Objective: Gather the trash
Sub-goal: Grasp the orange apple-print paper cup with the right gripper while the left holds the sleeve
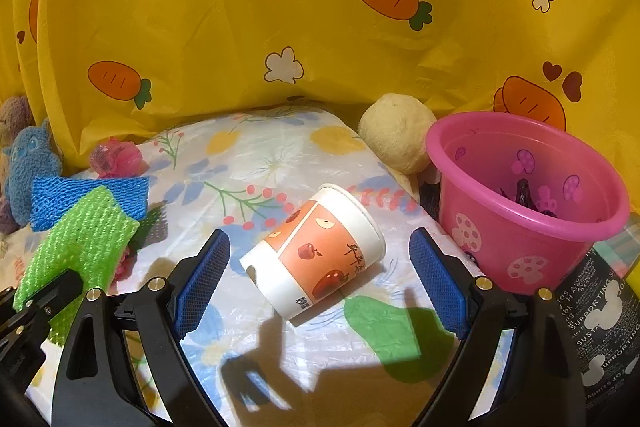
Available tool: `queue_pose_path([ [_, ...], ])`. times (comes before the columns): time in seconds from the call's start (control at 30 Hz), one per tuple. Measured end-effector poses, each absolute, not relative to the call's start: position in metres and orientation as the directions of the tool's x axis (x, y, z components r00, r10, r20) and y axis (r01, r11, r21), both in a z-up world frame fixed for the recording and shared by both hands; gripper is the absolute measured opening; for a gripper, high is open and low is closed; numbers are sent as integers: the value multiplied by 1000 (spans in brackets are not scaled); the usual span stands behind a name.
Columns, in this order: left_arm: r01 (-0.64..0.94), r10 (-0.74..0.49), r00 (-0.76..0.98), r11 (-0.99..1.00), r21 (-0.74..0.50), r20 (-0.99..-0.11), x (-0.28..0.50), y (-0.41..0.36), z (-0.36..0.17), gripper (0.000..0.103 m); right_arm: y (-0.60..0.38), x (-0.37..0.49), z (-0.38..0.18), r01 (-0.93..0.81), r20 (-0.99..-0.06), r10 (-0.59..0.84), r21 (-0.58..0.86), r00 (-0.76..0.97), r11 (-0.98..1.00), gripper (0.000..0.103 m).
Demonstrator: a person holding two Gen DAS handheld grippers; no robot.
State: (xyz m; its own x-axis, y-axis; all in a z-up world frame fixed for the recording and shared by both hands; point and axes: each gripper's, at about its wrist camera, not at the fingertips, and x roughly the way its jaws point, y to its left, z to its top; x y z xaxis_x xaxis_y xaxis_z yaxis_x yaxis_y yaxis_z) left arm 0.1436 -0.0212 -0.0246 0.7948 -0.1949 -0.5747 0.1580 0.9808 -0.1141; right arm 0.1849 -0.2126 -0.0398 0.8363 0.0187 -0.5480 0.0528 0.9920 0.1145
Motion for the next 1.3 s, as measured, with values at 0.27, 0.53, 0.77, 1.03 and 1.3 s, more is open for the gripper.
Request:
queue_pose_path([
  [0.27, 171, -210, 802, 978, -122, -559, 140, -17, -23, 12, -211, 212, -48, 92, -605, 1, 123, 797, 988, 88],
  [0.53, 185, -227, 798, 974, -133, -558, 141, -15, -26, 12, -207, 228, -60, 99, -646, 1, 119, 764, 988, 78],
  [0.77, 193, -241, 790, 970, -145, -563, 144, -13, -29, 12, -198, 234, -60, 90, -644, -17, 81, 765, 993, 77],
  [1.03, 198, -246, 786, 969, -146, -566, 146, -14, -30, 12, -197, 236, -61, 88, -650, -13, 84, 760, 993, 78],
  [1.3, 203, -251, 787, 968, -147, -564, 145, -13, -29, 12, -198, 243, -64, 83, -666, 17, 118, 745, 990, 79],
])
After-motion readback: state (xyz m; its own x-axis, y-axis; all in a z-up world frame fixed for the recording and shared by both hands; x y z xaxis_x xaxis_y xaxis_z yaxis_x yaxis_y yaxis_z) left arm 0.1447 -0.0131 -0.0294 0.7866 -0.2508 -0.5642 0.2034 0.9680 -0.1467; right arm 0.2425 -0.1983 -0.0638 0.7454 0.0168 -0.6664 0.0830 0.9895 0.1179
